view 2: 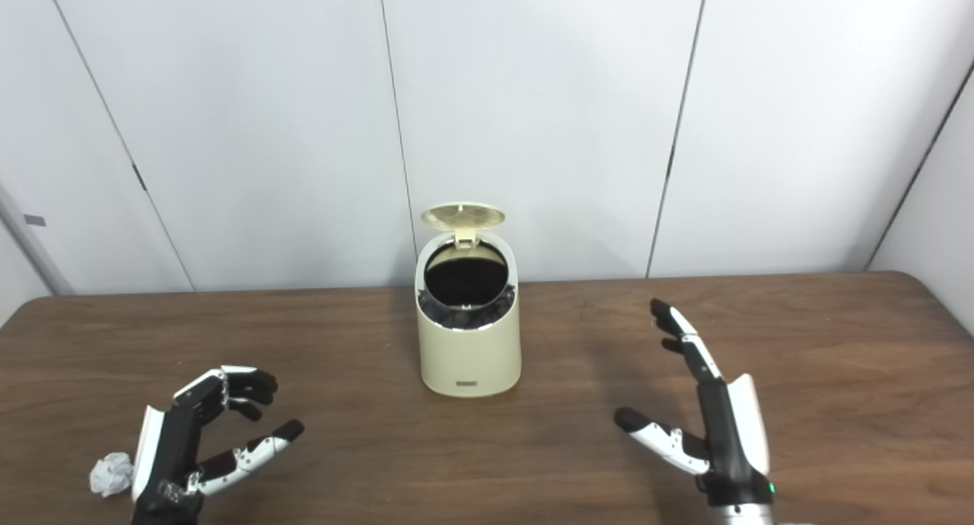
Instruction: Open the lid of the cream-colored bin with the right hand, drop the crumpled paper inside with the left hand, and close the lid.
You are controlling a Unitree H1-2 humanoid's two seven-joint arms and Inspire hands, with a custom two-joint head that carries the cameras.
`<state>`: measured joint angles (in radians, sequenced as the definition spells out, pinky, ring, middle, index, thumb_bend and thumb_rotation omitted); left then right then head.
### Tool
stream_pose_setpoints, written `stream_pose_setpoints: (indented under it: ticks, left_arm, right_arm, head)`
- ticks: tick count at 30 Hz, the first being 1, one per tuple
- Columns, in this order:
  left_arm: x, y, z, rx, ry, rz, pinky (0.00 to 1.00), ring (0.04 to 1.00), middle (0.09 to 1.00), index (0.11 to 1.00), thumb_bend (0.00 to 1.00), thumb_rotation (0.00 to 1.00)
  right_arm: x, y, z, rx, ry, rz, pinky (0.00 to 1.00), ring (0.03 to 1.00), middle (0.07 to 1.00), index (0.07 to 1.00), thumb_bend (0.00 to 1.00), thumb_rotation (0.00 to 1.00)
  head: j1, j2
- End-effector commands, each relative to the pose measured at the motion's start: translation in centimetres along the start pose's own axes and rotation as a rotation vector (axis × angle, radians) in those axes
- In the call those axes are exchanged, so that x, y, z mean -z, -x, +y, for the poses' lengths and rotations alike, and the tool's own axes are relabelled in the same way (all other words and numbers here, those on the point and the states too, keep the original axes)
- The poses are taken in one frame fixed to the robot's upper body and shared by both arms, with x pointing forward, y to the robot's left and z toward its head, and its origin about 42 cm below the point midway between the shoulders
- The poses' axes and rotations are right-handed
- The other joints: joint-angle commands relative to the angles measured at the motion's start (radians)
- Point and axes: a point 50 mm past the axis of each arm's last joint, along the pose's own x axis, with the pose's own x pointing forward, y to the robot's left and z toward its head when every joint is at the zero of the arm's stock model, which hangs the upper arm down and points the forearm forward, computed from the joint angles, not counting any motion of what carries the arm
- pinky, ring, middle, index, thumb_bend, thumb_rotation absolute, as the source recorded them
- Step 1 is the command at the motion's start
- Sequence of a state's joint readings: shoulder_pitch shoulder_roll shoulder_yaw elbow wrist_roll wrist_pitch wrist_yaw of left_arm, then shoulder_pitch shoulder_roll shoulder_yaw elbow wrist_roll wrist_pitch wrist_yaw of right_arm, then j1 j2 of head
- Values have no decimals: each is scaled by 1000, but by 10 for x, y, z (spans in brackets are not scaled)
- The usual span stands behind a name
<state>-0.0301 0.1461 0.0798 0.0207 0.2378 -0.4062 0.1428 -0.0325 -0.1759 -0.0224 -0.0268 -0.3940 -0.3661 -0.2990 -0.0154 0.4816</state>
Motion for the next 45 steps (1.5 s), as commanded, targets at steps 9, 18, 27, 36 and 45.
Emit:
stream_pose_setpoints:
  ticks: [9,18,27,36,45]
  left_arm:
    - [-6,12,11,3,-45,-36,438,541,571,556,803,140]
    - [-41,2,21,-73,-61,-103,434,529,552,544,816,144]
    - [-65,2,63,-92,-391,-219,412,484,520,519,857,168]
    - [-56,14,103,-130,-604,-204,439,501,542,544,923,147]
    - [-45,33,116,-143,-692,-115,528,598,644,642,910,231]
  right_arm:
    - [4,30,5,0,-29,55,727,834,862,850,807,787]
    - [13,30,-2,-20,-21,69,736,838,869,854,799,791]
    - [26,28,-10,-29,-7,84,751,843,873,866,777,796]
    - [39,21,-16,-55,-5,104,743,847,882,875,789,842]
    - [52,18,-28,-66,-66,117,756,866,881,874,810,847]
  head:
    - [24,1]
    - [123,-5]
    - [208,-26]
    - [332,-44]
    - [449,-66]
